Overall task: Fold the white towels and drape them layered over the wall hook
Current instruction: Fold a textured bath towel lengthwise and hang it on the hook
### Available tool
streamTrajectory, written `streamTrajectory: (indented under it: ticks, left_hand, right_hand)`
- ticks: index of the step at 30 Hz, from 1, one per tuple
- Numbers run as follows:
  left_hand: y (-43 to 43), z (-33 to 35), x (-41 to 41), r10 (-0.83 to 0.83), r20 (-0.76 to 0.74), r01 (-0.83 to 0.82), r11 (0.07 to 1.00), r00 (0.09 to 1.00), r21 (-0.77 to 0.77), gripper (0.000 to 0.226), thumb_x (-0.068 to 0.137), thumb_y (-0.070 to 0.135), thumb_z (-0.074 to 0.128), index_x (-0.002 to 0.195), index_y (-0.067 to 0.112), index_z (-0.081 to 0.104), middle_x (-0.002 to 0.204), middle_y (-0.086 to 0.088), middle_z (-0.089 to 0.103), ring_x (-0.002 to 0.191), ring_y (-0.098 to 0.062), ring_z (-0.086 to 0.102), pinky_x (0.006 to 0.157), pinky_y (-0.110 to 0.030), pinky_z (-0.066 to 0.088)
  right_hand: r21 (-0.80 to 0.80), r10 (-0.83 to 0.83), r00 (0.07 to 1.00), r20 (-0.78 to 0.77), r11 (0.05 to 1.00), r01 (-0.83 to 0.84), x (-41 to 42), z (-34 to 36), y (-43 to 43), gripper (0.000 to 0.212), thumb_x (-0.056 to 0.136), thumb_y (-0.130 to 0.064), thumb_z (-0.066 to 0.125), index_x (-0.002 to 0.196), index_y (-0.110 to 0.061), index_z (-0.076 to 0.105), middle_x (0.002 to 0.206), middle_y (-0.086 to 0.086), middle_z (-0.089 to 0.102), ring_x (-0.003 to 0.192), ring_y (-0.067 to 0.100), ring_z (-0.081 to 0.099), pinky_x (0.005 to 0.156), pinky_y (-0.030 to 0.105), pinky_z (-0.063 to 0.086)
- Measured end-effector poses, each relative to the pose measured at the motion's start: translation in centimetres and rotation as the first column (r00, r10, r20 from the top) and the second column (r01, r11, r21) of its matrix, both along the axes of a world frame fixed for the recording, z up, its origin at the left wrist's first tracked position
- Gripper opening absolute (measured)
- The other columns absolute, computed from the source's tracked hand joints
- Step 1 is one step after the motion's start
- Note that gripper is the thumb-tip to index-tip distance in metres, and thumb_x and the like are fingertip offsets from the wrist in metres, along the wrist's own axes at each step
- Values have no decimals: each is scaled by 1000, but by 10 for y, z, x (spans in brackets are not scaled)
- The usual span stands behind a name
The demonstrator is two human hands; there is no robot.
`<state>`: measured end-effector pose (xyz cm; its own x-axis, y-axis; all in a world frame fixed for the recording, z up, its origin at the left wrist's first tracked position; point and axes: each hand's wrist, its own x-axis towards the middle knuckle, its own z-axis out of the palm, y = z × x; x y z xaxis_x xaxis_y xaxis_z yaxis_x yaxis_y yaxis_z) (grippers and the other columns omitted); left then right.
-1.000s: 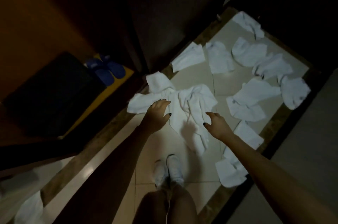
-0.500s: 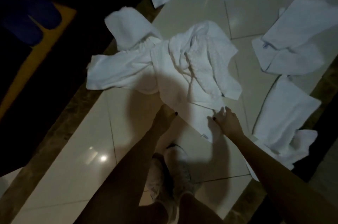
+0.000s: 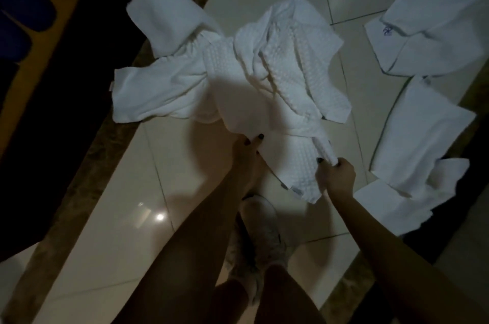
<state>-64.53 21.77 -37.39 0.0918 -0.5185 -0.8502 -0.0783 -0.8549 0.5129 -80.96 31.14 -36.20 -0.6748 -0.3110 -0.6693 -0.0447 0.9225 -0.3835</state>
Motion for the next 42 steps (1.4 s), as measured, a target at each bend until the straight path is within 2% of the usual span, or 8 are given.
streamTrajectory:
  ticks: [8, 11, 14, 17, 21, 28, 34, 42]
  left_hand:
    - [-40, 191, 19, 78, -170, -98, 989, 982, -111, 24, 95, 6, 58, 119, 7, 61, 99, 0, 67, 88, -12, 65, 62, -18, 55]
    - [-60, 275, 24, 126, -208, -156, 979, 970, -133, 10, 95, 8, 60, 102, 13, 64, 99, -2, 66, 94, -18, 64, 62, -21, 55]
    - [-80, 368, 28, 165, -174, -199, 961, 971, -194, 2, 95, 12, 60, 94, 11, 61, 101, -9, 64, 98, -24, 63, 68, -27, 55]
    - [-101, 449, 35, 217, -233, -301, 852, 948, -429, 16, 97, 10, 55, 85, 2, 63, 84, -14, 66, 76, -24, 66, 59, -25, 55]
    - [-115, 557, 44, 201, -291, -276, 929, 936, -248, 9, 95, 7, 59, 86, 4, 59, 98, -15, 67, 95, -24, 68, 78, -29, 58]
    - [-153, 712, 62, 174, -388, -337, 850, 905, -405, 11, 92, 7, 63, 82, 10, 66, 80, -2, 72, 78, -13, 71, 65, -23, 57]
    - [-166, 818, 86, 128, -381, -335, 769, 915, -545, 16, 92, 10, 65, 76, 7, 60, 81, -13, 62, 78, -22, 62, 74, -35, 53]
    - [-171, 926, 123, -32, -51, -22, 593, 998, -805, 35, 86, 13, 70, 62, 8, 45, 66, -9, 39, 58, -20, 38, 59, -32, 31]
  right_hand:
    - [-243, 6, 1000, -14, 970, -9, -6, 191, -40, 36, 94, -11, 60, 64, -10, 41, 61, 2, 45, 59, 13, 41, 48, 17, 31]
    - [-364, -7, 998, 59, 931, 28, -7, 283, -66, 9, 94, -4, 60, 93, -4, 51, 86, 8, 53, 71, 11, 49, 62, 11, 40]
    - [-489, 53, 995, 89, 872, -2, -11, 375, -91, 34, 91, 1, 62, 123, -2, 51, 116, 2, 52, 101, 10, 52, 83, 9, 41]
    - [-560, 117, 990, 77, 827, -55, -14, 462, -113, 19, 91, 0, 62, 107, -10, 64, 110, 3, 63, 96, 12, 57, 82, 15, 44]
    - [-596, 126, 989, 82, 801, -53, -18, 563, -139, 13, 91, -9, 65, 103, -9, 69, 78, -1, 60, 59, 3, 50, 55, 13, 40]
    - [-747, 325, 945, 27, 635, -197, -19, 732, -180, 10, 90, -18, 69, 93, -26, 74, 59, -17, 57, 50, 0, 45, 50, 13, 37]
    - [-809, 617, 787, -3, 461, -364, -1, 841, -193, 44, 85, -16, 75, 126, -19, 59, 113, -8, 71, 106, 4, 66, 86, 19, 53]
    - [-823, 542, 758, -363, 195, -534, 18, 934, -226, 7, 88, -18, 71, 91, -22, 76, 86, -1, 76, 83, 14, 72, 74, 32, 58]
